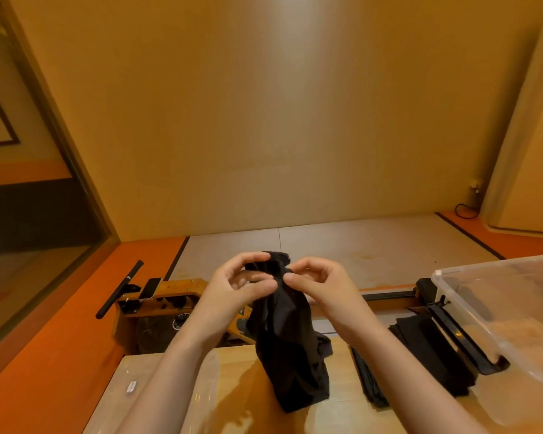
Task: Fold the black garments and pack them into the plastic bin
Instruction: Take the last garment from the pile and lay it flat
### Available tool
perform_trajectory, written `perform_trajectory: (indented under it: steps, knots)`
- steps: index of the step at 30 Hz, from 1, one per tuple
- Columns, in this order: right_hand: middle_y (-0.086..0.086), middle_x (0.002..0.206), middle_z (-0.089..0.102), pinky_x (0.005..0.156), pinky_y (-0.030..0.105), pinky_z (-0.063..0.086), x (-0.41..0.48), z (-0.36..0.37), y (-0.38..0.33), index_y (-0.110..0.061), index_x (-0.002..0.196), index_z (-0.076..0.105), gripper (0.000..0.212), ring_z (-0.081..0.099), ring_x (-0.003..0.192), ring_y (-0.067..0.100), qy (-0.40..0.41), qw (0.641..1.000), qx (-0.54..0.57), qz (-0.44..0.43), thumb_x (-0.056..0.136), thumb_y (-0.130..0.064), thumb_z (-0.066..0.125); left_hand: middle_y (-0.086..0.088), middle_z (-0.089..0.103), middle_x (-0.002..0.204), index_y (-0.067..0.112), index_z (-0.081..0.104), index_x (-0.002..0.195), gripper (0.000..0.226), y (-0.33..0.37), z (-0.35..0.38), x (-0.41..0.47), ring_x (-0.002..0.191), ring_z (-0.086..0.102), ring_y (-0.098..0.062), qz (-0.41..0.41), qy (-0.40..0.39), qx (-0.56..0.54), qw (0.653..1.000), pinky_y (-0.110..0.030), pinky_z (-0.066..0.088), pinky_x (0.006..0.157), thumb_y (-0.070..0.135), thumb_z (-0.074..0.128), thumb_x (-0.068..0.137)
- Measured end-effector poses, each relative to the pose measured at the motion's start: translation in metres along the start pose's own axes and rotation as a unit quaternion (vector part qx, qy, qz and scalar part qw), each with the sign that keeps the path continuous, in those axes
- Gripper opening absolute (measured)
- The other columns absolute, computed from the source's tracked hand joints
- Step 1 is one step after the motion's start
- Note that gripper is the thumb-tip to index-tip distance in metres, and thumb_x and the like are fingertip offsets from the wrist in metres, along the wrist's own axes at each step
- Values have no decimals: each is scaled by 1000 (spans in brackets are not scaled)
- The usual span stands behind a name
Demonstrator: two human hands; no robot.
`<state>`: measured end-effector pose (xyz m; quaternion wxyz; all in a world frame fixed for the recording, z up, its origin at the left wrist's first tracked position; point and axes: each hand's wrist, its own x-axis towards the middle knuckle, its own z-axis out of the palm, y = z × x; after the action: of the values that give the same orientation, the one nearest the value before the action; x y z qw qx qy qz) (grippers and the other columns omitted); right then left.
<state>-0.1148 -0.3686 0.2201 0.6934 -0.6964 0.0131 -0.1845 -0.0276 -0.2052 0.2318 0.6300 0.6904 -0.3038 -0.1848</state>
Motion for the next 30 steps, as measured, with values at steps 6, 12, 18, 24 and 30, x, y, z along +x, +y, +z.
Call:
perform_trajectory:
  steps: [6,12,18,24,30]
  knots:
    - [8,99,73,79,27,56,-7,0,-17,-7,102,68,19,69,96,19,-28,999,39,-23,96,-8,50,-3,73,93,14,66,98,23,1,13,-4,92,70,-20,10,27,8,1000,-41,55,86,14,74,77]
    - [-2,113,69,100,30,46,12,-22,-11,-14,116,64,34,62,109,9,-57,995,-79,-29,98,-34,45,-4,69,90,21,73,79,12,5,-2,-3,94,65,-21,9,-96,-29,995,-35,48,85,30,74,72]
    - [4,89,59,81,34,44,15,-3,-1,-15,92,61,29,56,88,20,-164,983,-68,44,93,-42,53,-6,69,92,21,74,87,17,14,-6,0,95,66,-23,12,-158,-32,987,-28,51,80,34,68,77]
    - [1,80,55,74,27,40,19,-4,-2,-16,79,58,17,52,80,17,-175,983,-51,21,94,-25,59,0,68,84,25,73,82,14,15,-16,3,84,66,-14,19,-133,-10,991,-21,50,70,35,70,73]
    - [-8,63,48,56,17,39,30,-7,-20,-15,75,51,25,47,59,6,-13,999,-17,-28,99,-23,48,-1,71,99,22,75,85,19,19,-33,17,97,66,-12,42,-13,-11,999,-17,49,76,10,61,86]
